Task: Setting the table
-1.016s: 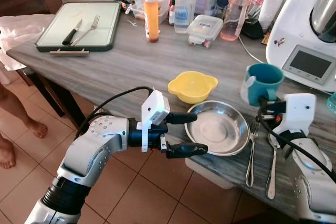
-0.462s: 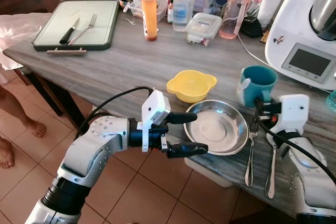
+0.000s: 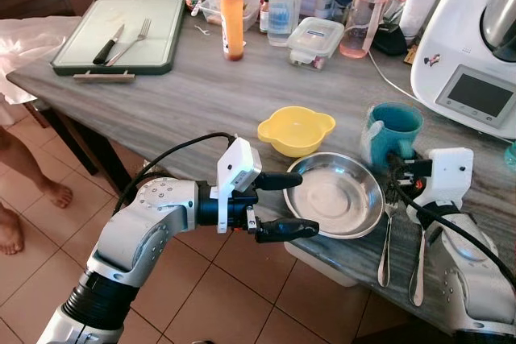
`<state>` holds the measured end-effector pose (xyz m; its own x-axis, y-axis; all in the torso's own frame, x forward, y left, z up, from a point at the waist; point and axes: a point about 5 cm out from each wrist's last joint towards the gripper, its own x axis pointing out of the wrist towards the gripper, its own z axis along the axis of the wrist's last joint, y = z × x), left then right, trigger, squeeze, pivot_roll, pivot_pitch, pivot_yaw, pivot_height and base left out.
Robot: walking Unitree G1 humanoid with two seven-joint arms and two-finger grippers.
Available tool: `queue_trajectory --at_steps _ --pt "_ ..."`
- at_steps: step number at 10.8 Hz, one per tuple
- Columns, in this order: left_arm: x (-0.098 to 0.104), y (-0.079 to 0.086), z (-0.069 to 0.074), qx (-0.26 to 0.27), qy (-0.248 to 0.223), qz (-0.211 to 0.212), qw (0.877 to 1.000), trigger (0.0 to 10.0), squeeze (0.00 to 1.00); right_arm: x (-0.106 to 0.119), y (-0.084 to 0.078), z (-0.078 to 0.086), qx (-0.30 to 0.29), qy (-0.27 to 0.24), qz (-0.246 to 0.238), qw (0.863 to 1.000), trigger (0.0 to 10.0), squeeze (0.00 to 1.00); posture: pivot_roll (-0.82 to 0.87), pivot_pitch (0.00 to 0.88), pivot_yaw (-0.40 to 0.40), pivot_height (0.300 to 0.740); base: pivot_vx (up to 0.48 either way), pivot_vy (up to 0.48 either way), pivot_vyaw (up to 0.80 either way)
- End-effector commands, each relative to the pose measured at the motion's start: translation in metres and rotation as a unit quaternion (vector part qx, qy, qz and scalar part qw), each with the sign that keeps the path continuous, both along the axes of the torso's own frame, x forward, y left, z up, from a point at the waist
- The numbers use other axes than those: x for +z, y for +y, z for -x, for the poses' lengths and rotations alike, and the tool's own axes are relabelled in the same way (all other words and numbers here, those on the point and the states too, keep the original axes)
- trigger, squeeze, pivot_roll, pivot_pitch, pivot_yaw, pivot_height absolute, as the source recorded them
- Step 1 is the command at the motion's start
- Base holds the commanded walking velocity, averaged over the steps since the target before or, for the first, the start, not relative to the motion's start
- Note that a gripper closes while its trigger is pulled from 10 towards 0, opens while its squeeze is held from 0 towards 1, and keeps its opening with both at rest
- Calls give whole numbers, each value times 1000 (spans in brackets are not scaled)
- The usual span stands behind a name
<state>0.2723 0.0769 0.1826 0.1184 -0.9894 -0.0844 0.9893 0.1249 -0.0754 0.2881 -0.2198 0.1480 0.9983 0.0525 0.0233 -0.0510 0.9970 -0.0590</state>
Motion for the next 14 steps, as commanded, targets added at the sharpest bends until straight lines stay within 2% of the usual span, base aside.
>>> queue_trajectory --at_steps 1,7,14 --pt "4 -1 3 -6 -8 0 1000 10000 0 -2 -2 2 -7 0 -6 1000 10000 1000 92 141 -7 740 0 0 0" --pt "4 -2 2 -7 -9 1 1000 10000 0 2 -5 9 -14 -11 2 1000 10000 1000 92 135 -4 740 0 0 0" --pt "4 -2 1 -9 -5 2 1000 10000 0 38 2 27 -33 -86 70 993 10000 1000 88 133 -2 740 0 0 0"
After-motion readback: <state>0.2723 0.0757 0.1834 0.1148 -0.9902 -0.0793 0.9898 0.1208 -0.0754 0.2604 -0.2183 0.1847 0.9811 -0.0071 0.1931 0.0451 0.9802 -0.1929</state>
